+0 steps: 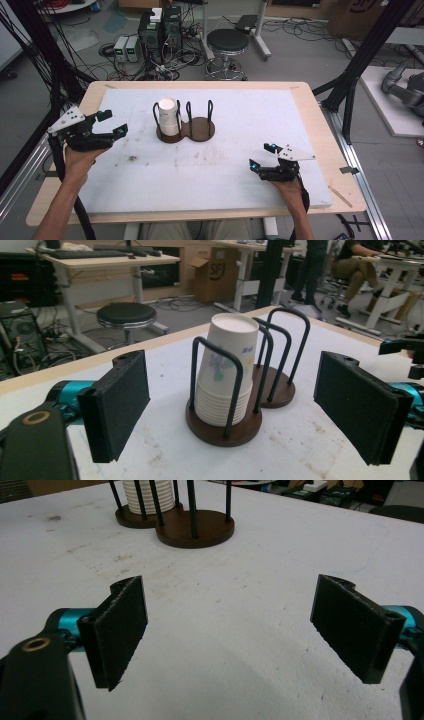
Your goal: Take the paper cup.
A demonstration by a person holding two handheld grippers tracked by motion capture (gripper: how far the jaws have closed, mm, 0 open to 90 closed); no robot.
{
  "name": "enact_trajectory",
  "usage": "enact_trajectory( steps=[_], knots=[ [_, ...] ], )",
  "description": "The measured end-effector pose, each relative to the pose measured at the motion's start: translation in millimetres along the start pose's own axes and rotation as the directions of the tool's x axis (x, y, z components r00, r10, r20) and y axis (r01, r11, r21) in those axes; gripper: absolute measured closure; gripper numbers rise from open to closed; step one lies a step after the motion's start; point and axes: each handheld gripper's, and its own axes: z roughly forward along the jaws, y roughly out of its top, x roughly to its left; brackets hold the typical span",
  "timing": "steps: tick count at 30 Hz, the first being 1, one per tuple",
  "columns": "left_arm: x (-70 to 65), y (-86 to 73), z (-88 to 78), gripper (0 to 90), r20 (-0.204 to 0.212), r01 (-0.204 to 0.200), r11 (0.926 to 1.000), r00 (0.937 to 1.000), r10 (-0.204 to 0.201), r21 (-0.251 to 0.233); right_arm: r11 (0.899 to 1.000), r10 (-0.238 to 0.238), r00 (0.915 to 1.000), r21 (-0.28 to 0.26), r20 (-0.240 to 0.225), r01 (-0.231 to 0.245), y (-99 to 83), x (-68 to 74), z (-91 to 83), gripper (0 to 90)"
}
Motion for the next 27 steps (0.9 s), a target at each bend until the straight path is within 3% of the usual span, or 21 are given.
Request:
enact_trajectory(
  steps=[5,7,11,15,19,23,25,27],
  knots=[
    [7.1,13.8,12.4,14.4,0.04,-0.025,0.9985,0.9989,0.023,0.049,1.0,-0.004,1.0,0.001,0.0,0.004,0.0,-0.2,0.2,15.5],
    [14.4,25.1,23.7,14.4,0.097,-0.023,0.9969,0.9952,0.016,0.075,1.0,-0.003,1.0,0.002,0.0,0.003,0.1,-0.1,0.2,15.5],
    [20.7,37.1,37.1,14.4,0.145,-0.042,0.9914,0.9892,0.023,0.124,1.0,-0.003,1.0,0.002,0.001,0.003,0.1,0.0,0.4,15.5],
    [26.9,51.9,55.9,14.4,0.205,-0.086,0.9801,0.9775,0.048,0.179,1.0,-0.007,1.0,0.004,0.001,0.007,0.2,0.3,0.4,15.5],
    [33.0,63.9,75.4,14.4,0.268,-0.12,0.9703,0.9615,0.061,0.21,1.0,-0.009,1.0,0.004,0.0,0.009,0.2,0.3,0.4,15.5],
    [34.7,76.9,94.3,14.4,0.311,-0.175,0.9508,0.9459,0.091,0.255,1.0,-0.006,1.0,0.007,0.0,0.006,0.3,0.6,0.6,15.5],
    [35.2,82.3,103.2,14.4,0.345,-0.215,0.9366,0.9319,0.111,0.277,1.0,-0.011,0.9999,0.005,0.001,0.011,0.3,0.3,0.8,15.5],
    [34.6,85.2,109.7,14.4,0.364,-0.247,0.9237,0.9222,0.132,0.293,1.0,-0.004,1.0,0.01,-0.002,0.004,0.3,1.0,0.5,15.5]
  ],
)
